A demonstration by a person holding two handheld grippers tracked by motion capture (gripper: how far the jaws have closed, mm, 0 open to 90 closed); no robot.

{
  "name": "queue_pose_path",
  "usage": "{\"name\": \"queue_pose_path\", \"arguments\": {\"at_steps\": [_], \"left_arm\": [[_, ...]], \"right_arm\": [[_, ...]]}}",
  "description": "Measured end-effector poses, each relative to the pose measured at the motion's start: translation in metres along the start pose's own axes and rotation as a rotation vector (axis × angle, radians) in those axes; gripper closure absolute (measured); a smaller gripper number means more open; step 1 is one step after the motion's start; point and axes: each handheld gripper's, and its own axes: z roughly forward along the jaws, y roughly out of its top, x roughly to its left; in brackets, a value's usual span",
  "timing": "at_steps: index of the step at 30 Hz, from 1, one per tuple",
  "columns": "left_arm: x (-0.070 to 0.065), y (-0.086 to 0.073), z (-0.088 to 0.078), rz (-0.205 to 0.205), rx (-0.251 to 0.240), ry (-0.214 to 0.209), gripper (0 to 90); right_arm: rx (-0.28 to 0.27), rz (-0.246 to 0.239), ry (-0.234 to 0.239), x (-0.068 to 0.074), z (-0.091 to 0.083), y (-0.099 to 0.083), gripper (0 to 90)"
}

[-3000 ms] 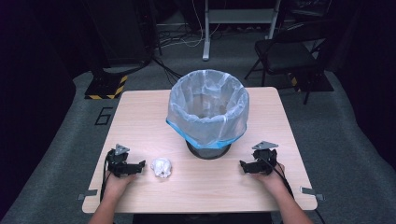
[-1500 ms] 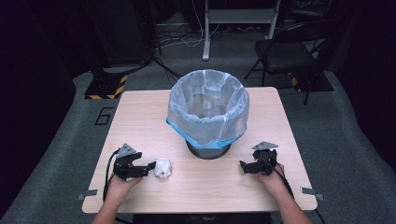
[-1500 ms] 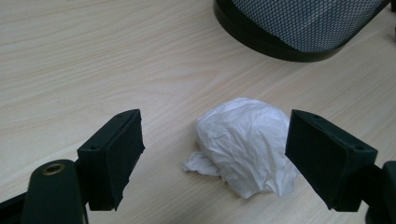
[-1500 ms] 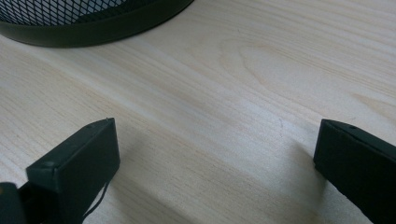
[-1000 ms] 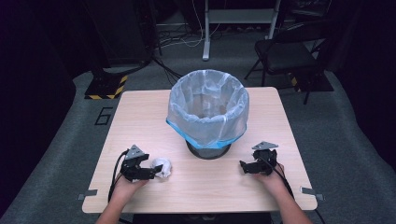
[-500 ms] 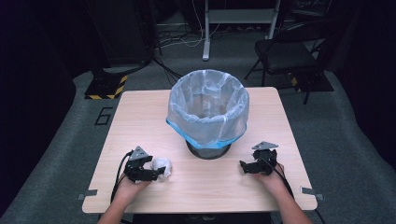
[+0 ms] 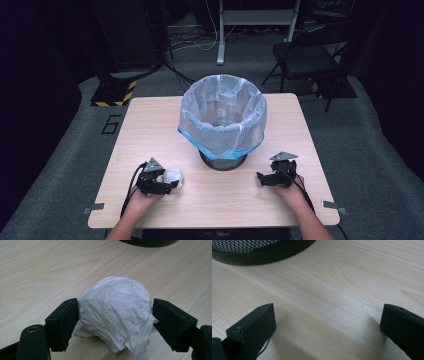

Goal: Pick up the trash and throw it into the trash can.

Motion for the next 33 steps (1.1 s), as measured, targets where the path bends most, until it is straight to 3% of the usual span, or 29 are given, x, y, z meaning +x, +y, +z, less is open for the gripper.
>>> {"name": "queue_pose_path", "arguments": {"at_steps": [8,16,26,33], "left_arm": [[0.001,0.0,0.003,0.018,0.012,0.022,30.2],[0.003,0.0,-0.002,-0.001,-0.001,0.011,41.6],[-0.002,0.012,-0.016,0.001,-0.008,-0.023,44.1],[-0.008,0.025,-0.025,0.031,-0.012,-0.039,44.2]], "right_arm": [[0.0,0.001,0.0,0.0,0.0,0.0,0.0],[0.0,0.0,0.0,0.0,0.0,0.0,0.0],[0.0,0.0,0.0,0.0,0.0,0.0,0.0],[0.0,0.0,0.0,0.0,0.0,0.0,0.0]]}}
